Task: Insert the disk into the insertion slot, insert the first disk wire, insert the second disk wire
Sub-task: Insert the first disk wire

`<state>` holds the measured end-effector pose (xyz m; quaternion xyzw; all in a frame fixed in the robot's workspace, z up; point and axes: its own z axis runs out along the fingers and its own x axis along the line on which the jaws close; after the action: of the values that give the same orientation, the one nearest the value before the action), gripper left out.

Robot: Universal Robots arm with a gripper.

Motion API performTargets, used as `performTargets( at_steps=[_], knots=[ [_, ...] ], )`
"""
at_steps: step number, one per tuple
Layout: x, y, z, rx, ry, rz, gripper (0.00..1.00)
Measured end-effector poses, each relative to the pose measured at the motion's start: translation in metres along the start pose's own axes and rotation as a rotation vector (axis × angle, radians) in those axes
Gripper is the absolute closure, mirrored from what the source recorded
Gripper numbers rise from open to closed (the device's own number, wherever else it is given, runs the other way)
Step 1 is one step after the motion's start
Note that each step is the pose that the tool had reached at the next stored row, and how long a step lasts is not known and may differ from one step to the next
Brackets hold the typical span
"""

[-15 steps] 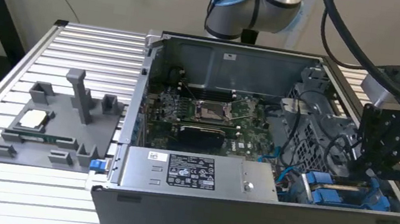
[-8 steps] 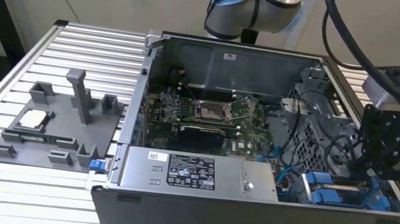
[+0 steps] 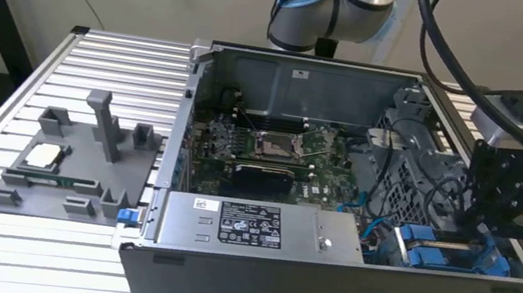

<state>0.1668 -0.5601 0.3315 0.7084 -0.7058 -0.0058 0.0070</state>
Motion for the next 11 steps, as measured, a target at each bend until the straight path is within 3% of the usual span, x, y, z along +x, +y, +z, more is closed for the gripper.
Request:
performTargets(
  at_steps=[4,5,6,8,11],
  knots=[
    [0.0,0.0,0.0003,-0.0023,-0.003,0.0,0.8],
    [0.0,0.0001,-0.0017,-0.0031,-0.0018,0.0,0.73],
    [0.0,0.0001,-0.004,-0.0039,-0.001,0.0,0.73],
    [0.0,0.0004,-0.0212,-0.0066,-0.0012,0.0,0.73],
    [0.0,0.0006,-0.0302,-0.0072,-0.001,0.0,0.73]
  ],
)
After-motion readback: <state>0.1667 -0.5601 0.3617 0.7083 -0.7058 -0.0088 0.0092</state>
